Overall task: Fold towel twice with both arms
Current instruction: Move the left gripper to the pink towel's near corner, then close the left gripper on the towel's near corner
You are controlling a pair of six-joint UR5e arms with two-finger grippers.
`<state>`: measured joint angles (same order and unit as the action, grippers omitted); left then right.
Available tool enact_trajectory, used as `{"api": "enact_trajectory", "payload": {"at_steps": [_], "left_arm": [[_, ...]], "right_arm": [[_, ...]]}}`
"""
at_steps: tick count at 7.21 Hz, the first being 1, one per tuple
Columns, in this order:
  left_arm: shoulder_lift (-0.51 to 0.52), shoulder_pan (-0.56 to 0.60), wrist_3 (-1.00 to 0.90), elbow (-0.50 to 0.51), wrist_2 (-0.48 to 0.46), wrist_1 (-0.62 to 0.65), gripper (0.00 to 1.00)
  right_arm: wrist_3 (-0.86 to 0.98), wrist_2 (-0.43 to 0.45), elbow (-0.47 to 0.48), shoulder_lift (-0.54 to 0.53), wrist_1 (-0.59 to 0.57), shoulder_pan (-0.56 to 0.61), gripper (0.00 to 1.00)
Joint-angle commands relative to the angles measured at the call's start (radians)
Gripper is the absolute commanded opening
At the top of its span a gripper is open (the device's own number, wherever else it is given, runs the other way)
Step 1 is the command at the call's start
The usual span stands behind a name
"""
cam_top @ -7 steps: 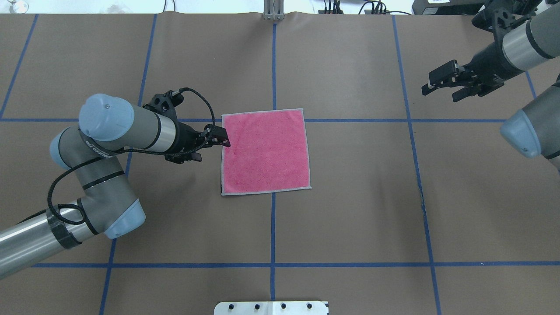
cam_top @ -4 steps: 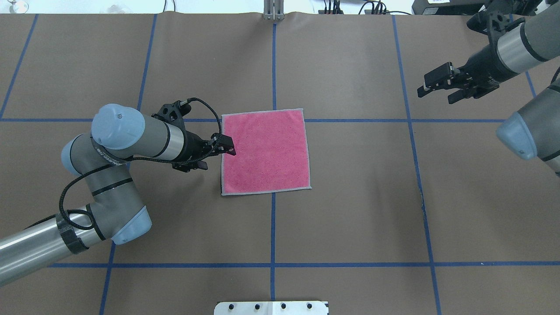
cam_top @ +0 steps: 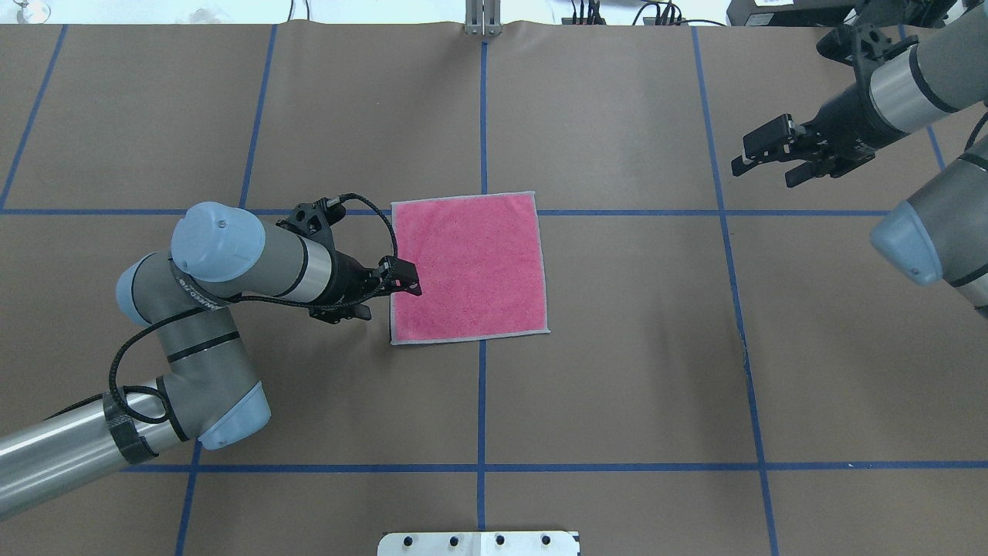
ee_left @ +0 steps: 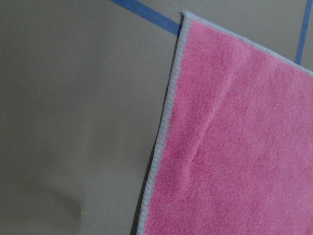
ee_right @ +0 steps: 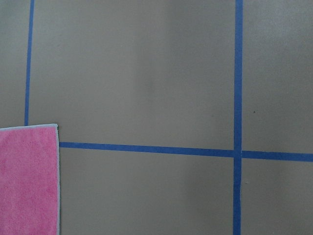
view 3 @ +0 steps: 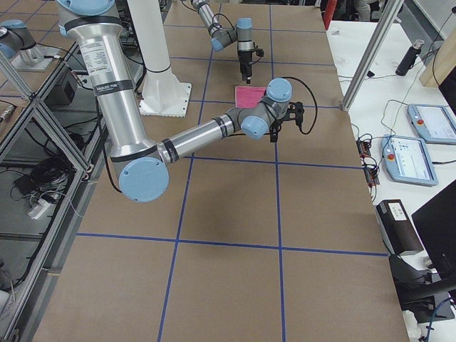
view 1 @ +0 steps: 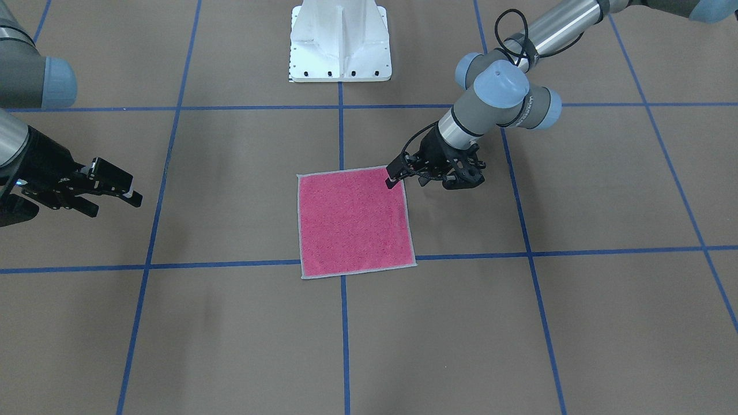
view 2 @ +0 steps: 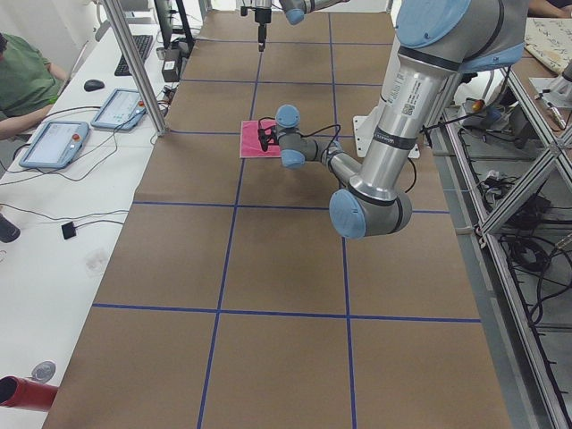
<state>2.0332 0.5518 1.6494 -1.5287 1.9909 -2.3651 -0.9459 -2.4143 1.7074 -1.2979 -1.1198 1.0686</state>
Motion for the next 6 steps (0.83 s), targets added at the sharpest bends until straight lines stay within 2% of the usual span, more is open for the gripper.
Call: {"api": "enact_trajectory", "payload": {"at_steps": [1,4,6], "left_arm": [[-0.001,-0.024,0.004,-0.001,0.0,0.001,0.97],[0.007,-0.038,0.033,0.001,0.0,0.001,0.77],[0.007,-0.044,0.033,0.002,0.0,0.001,0.75]], "right_arm": [[-0.004,0.0,0.0,0.0,0.0,-0.001,1.0],[-0.004,0.0,0.0,0.0,-0.002,-0.001,1.0],[-0.005,0.0,0.001,0.0,0.0,-0.001,1.0]]}}
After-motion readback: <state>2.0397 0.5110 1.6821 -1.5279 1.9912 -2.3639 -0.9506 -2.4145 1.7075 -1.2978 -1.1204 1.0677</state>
